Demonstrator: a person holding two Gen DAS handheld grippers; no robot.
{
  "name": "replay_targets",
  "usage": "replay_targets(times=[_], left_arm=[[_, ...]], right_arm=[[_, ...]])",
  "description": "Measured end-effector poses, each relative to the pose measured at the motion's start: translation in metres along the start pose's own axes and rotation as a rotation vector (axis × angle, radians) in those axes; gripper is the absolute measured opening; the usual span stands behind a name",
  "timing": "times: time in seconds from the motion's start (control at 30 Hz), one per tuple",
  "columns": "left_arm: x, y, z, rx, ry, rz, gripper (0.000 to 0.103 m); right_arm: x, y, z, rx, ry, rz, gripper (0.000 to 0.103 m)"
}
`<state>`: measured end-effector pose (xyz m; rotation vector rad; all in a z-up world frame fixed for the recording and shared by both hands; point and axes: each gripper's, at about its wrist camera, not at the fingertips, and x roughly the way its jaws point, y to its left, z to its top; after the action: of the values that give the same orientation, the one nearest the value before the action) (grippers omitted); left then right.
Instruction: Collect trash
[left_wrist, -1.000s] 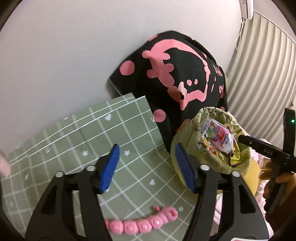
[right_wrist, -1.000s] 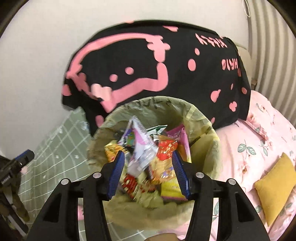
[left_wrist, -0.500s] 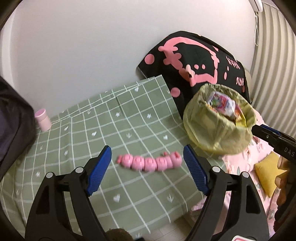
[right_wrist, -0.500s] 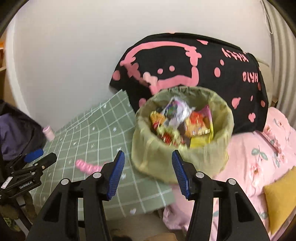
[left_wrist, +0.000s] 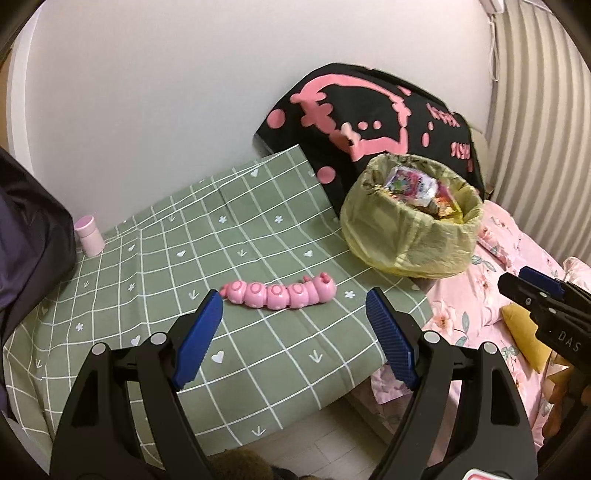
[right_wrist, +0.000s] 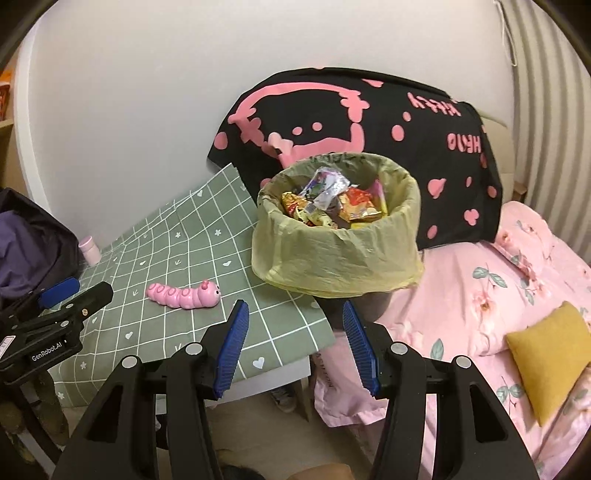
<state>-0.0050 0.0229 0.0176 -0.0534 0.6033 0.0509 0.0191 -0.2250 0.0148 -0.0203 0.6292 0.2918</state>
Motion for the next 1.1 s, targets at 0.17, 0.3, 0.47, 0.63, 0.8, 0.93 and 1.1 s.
replay_targets(times=[0.17,0.3,0.47,0.63,0.8,0.93,1.1], left_arm=[[-0.004,-0.006,0.002,0.009,-0.015,-0.026,0.076],[-0.007,-0.008,0.004,0.006,-0.022,-0.021,0.076],[-0.009,-0.008,0.004,-0.002,-0.025,-0.018,0.076],[-0.010,-0.008,0.005,-0.002,-0.028,-0.018,0.076],[-0.011,-0.009,0.005,-0.006,-0.029,-0.020,0.076],[-0.012,-0.010,0.005,-0.005,-0.035,-0.023,0.076],[-0.012,-0.010,0.005,-0.006,-0.038,-0.024,0.076]], right_arm=[[-0.010,0.000,-0.005,0.009,-0.015,-0.029,0.050],[-0.015,-0.001,-0.005,0.023,-0.027,-0.037,0.050],[-0.017,0.002,-0.005,0.009,-0.036,-0.033,0.050],[-0.018,0.005,-0.004,-0.005,-0.042,-0.029,0.050],[-0.018,0.004,-0.003,-0.001,-0.044,-0.032,0.050],[-0.019,0.003,-0.003,-0.002,-0.046,-0.032,0.050],[-0.020,0.003,-0.003,-0.004,-0.050,-0.033,0.050]])
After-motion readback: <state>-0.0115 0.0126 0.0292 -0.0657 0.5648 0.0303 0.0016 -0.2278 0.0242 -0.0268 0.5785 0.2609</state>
